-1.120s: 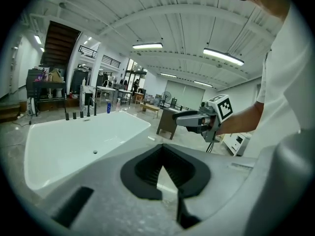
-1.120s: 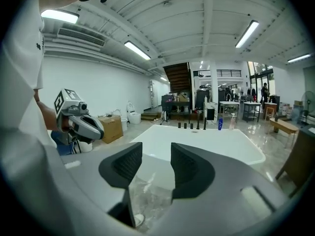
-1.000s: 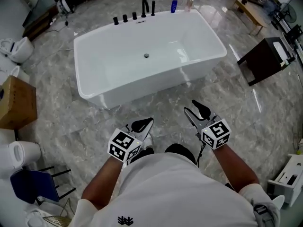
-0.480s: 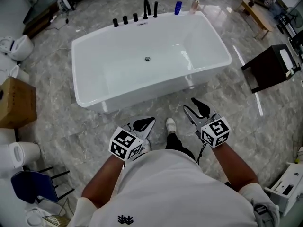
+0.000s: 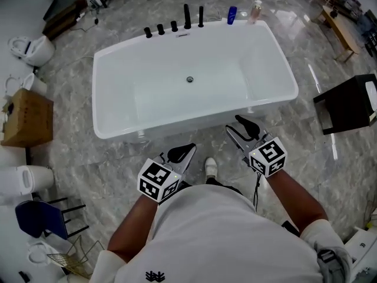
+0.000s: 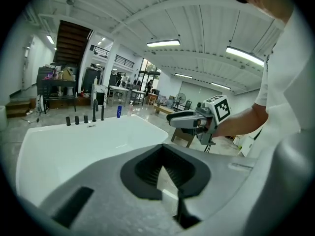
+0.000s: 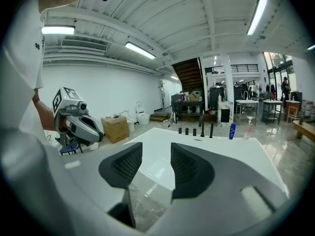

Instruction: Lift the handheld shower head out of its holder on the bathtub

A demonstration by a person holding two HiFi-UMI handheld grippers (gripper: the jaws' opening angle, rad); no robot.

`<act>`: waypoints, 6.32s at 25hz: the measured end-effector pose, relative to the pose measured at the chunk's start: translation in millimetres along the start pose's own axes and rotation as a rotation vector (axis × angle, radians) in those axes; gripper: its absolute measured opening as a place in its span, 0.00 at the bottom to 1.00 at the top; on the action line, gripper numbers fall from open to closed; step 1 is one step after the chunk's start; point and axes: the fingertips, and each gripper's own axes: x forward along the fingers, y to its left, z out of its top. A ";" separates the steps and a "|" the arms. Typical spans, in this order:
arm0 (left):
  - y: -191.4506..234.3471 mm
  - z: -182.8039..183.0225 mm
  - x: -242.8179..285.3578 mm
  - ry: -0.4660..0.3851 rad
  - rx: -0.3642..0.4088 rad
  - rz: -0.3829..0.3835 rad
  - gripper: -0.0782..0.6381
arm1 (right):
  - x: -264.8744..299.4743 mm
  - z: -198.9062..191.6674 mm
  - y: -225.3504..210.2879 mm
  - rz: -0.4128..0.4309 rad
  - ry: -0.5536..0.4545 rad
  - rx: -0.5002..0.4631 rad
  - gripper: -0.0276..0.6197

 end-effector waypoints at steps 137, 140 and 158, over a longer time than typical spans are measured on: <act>293.2 124.9 214.2 0.037 -0.299 0.385 0.12 | 616.7 96.6 -582.5 -0.137 0.163 -0.139 0.27; 287.3 130.8 203.7 0.025 -0.292 0.390 0.12 | 602.8 110.2 -575.1 -0.136 0.151 -0.147 0.27; 252.3 145.3 151.7 -0.030 -0.219 0.386 0.12 | 506.0 186.2 -516.3 -0.119 0.041 -0.174 0.27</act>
